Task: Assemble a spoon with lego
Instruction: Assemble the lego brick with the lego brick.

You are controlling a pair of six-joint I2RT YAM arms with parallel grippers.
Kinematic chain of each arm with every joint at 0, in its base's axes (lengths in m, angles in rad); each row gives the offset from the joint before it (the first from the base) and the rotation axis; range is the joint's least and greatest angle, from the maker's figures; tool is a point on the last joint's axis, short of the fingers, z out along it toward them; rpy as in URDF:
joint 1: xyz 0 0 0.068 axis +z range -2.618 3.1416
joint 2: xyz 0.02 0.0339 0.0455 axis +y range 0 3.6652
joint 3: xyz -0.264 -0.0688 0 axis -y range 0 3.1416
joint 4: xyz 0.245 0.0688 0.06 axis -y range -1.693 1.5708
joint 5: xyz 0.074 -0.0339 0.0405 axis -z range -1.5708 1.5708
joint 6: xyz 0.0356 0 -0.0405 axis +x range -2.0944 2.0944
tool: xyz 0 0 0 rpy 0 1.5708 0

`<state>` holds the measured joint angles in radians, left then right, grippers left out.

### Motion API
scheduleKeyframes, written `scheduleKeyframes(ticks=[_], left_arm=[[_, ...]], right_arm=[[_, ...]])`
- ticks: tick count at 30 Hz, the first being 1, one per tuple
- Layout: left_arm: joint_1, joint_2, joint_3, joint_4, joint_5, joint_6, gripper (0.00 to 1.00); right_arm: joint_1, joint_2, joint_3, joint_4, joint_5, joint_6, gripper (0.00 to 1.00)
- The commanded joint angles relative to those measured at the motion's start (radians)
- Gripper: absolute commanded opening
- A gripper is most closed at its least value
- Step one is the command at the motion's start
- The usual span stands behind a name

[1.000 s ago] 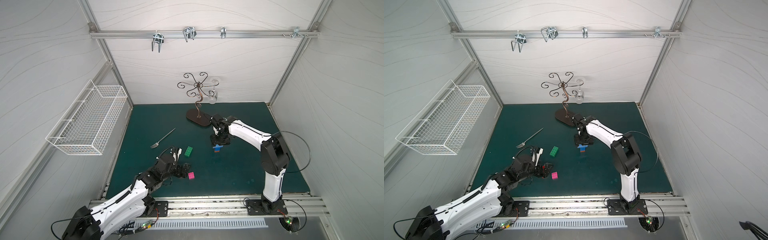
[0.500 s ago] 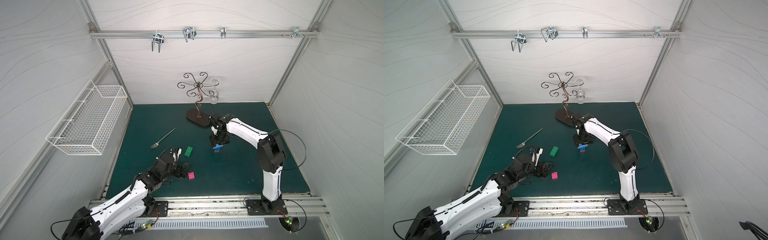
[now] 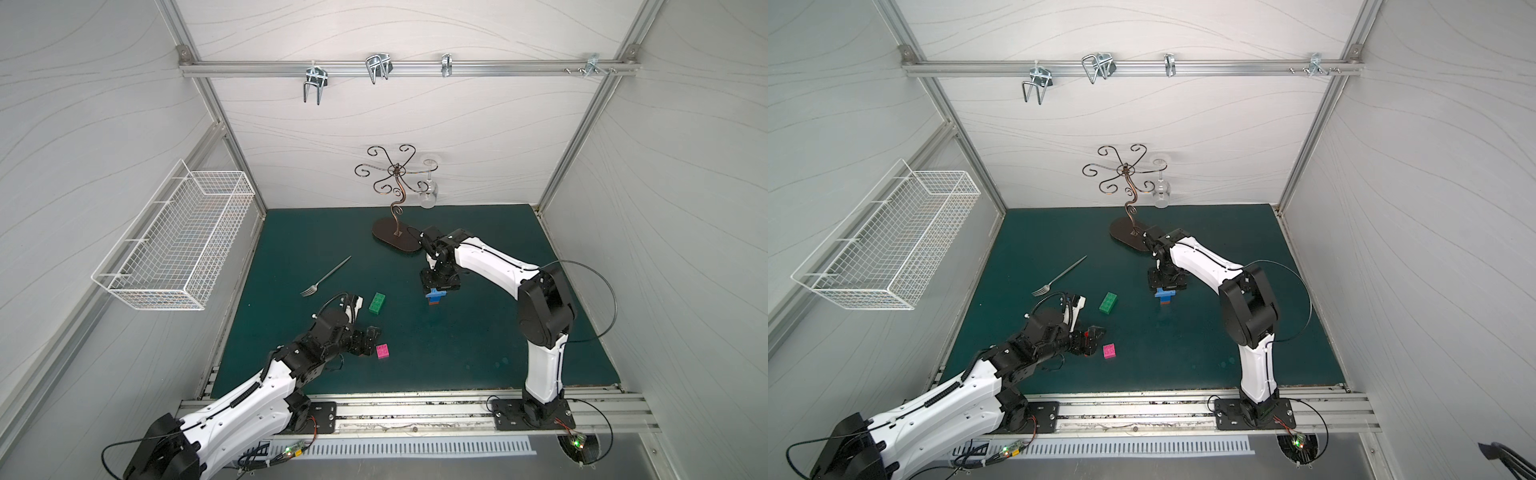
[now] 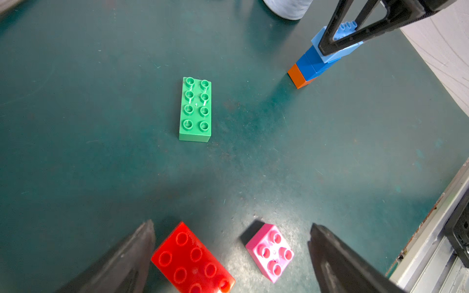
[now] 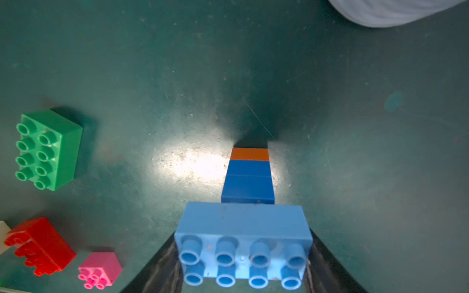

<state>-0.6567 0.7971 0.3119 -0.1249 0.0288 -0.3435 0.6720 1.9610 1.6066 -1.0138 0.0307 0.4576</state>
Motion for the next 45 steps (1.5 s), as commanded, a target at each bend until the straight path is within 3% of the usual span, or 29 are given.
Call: scheduleKeyframes(ticks=[1, 25, 45], left_arm=[[-0.005, -0.011, 0.012, 0.015, -0.017, 0.006, 1.0], [-0.006, 0.002, 0.016, 0.017, -0.022, 0.011, 1.0], [-0.005, 0.007, 0.017, 0.013, -0.023, 0.011, 1.0]], right_arm=[[0.004, 0.013, -0.018, -0.044, -0.031, 0.035, 0.59], [-0.014, 0.031, 0.08, -0.09, 0.0, -0.047, 0.59], [-0.017, 0.06, 0.041, -0.063, 0.008, -0.056, 0.6]])
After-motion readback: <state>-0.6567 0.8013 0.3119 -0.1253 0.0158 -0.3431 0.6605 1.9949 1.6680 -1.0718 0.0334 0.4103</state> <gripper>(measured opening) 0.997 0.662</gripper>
